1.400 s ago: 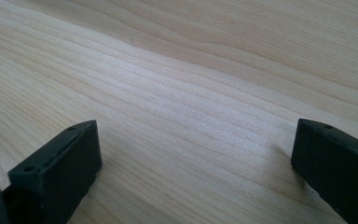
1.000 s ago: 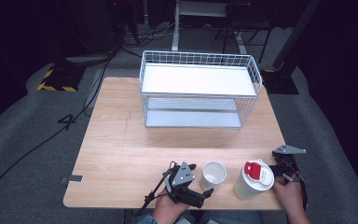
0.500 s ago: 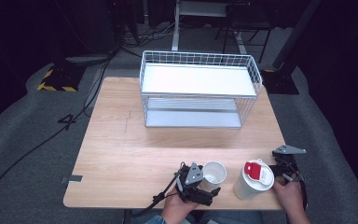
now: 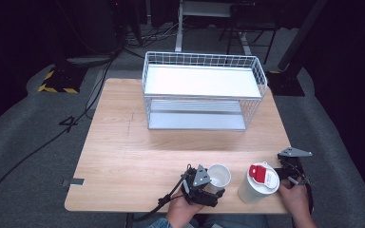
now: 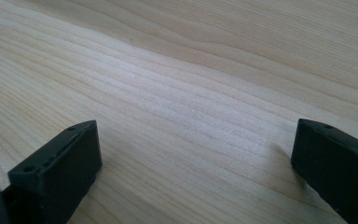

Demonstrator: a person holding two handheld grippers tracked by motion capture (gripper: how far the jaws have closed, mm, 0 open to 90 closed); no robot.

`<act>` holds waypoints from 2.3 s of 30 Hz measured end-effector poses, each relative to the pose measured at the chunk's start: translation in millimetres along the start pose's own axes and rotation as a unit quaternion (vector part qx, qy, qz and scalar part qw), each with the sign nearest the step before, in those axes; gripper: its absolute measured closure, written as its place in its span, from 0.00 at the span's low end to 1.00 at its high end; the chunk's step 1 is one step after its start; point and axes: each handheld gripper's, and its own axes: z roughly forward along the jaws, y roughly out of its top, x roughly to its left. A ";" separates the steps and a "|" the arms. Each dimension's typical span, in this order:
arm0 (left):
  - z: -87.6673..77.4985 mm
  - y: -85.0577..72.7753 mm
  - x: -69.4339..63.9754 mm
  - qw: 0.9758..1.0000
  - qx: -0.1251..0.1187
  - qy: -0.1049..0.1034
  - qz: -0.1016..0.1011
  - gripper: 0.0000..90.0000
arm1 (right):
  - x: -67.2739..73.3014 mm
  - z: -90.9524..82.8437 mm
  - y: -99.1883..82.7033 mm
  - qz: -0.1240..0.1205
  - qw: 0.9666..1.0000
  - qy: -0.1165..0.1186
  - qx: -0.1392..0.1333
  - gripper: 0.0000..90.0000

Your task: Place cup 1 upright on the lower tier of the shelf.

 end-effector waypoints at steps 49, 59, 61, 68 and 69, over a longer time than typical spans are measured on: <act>-14.0 16.2 -16.4 0.999 -0.006 -0.005 0.051 0.25 | 0.3 -0.1 -0.1 0.000 1.000 -0.002 0.000 0.02; -29.3 33.5 -16.2 0.998 -0.019 0.002 0.061 0.25 | 0.3 -0.3 -0.2 0.000 1.000 -0.002 0.000 0.02; -31.0 36.0 -13.8 0.998 -0.017 0.004 0.055 0.25 | 0.4 -0.3 -0.2 0.000 1.000 -0.002 0.001 0.02; -39.5 46.6 -5.8 0.998 -0.030 0.015 0.048 0.25 | 0.6 -0.2 -0.1 0.001 1.000 -0.003 0.000 0.02; -41.4 49.3 -3.7 0.998 -0.033 0.018 0.047 0.25 | 0.6 -0.2 -0.1 0.001 1.000 -0.003 0.000 0.02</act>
